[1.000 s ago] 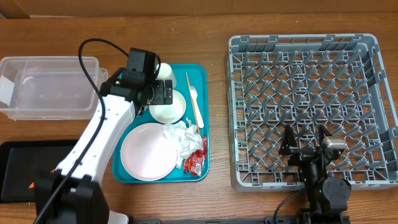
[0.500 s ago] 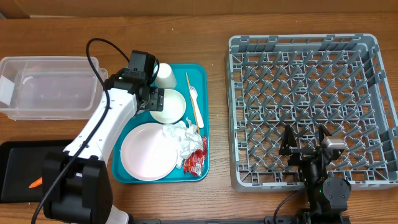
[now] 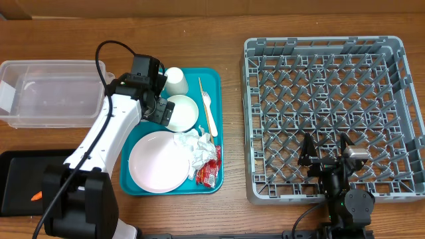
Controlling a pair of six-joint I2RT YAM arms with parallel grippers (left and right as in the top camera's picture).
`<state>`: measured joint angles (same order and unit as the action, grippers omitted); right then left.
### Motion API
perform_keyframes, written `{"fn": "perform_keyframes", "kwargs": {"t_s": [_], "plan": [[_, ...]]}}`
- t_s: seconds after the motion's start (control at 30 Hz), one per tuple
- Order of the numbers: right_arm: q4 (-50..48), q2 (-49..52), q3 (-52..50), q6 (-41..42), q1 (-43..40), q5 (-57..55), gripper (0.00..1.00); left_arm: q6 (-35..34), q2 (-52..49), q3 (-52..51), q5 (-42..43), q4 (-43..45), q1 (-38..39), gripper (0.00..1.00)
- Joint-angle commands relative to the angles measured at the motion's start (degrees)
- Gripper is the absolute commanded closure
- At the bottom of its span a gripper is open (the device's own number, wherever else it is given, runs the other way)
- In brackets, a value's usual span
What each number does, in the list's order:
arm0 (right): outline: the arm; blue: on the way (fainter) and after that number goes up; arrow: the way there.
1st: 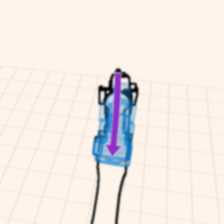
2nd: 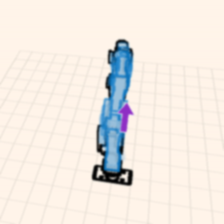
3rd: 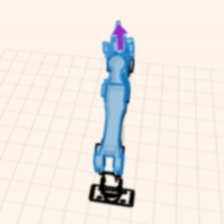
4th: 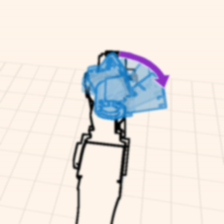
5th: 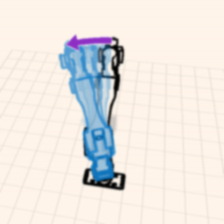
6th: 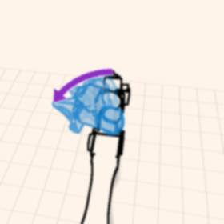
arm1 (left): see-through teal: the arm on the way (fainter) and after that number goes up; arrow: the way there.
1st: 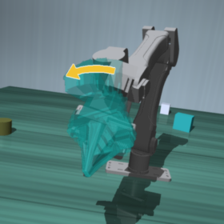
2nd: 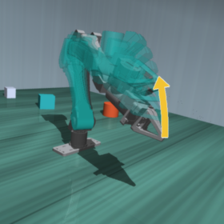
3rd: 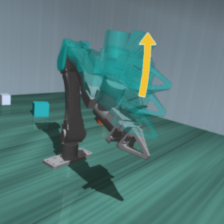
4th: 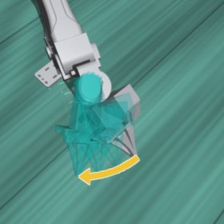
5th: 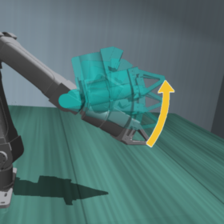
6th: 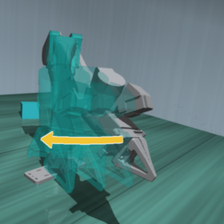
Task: Sort waste into correct bins and load items into the dishwasher
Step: 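Move the left gripper over the pink bowl of rice, then grasp the pink bowl rim with the left gripper and lift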
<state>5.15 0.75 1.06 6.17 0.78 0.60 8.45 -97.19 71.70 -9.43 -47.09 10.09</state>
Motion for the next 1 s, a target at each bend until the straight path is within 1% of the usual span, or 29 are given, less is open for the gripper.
{"fn": "perform_keyframes", "kwargs": {"t_s": [0.0, 0.1, 0.13, 0.17, 0.2, 0.27, 0.3, 0.5, 0.57, 0.63, 0.73, 0.77, 0.8, 0.83, 0.9, 0.97], "plan": [[-0.3, -0.3, -0.6, -0.2, -0.2, -0.5, 0.0, 3.7, 1.6, -0.4, 1.6, 0.6, -0.2, 0.0], [-0.3, -0.3, -0.6, -0.2, -0.2, -0.5, 0.0, 3.8, 1.6, -0.4, 1.5, 0.6, -0.2, 0.0], [-0.3, -0.3, -0.6, -0.2, -0.2, -0.5, 0.0, 3.8, 1.6, -0.4, 0.9, 0.5, -0.4, 0.03], [-0.3, -0.3, -0.6, -0.2, -0.2, -0.5, 0.0, 3.8, 1.6, -0.4, 0.6, 0.5, -0.5, 0.11], [-0.3, -0.3, -0.6, -0.2, -0.2, -0.5, 0.0, 3.8, 1.6, -0.4, 0.2, 0.5, -0.5, 0.13], [-0.3, -0.3, -0.6, -0.2, -0.2, -0.5, 0.0, 4.0, 1.6, -0.6, -0.2, 0.6, -0.9, 0.07], [-0.3, -0.3, -0.6, -0.2, -0.2, -0.5, 0.0, 4.5, 1.6, -0.7, -0.2, 0.6, -1.2, 0.07], [-0.3, -0.3, -0.6, -0.2, -0.2, -0.5, 0.0, 5.0, 1.6, -3.1, 0.9, 1.0, -2.6, 0.09], [-0.3, -0.3, -0.6, -0.2, -0.2, -0.5, 0.0, 5.4, 1.4, -3.2, 0.9, 1.1, -2.6, 0.13], [-0.3, -0.3, -0.6, -0.2, -0.2, -0.5, 0.0, 6.6, 1.2, -3.2, 0.9, 1.5, -2.6, 0.12], [-0.3, -0.3, -0.6, -0.2, -0.2, -0.5, 0.0, 11.3, 0.9, -3.2, 0.9, 3.8, -2.6, 0.11], [-0.3, -0.3, -0.6, -0.2, -0.2, -0.5, 0.0, 12.5, 0.8, -3.2, 0.9, 3.8, -2.6, 0.07], [-0.3, -0.3, -0.6, -0.2, -0.2, -0.5, 0.0, 14.0, 0.7, -3.2, 0.9, 3.8, -2.6, 0.07], [-0.3, -0.3, -0.6, -0.2, -0.2, -0.5, 0.0, 18.9, 0.7, -3.2, 0.9, 3.7, -2.6, 0.09], [-0.3, -0.3, -0.6, -0.2, -0.2, -0.5, 0.0, 23.6, 0.7, -3.2, 0.9, 3.5, -2.6, 0.05], [-0.3, -0.3, -0.6, -0.2, -0.2, -0.5, 0.0, 28.8, 0.7, -3.2, 0.9, 3.0, -2.6, 0.05]]}}
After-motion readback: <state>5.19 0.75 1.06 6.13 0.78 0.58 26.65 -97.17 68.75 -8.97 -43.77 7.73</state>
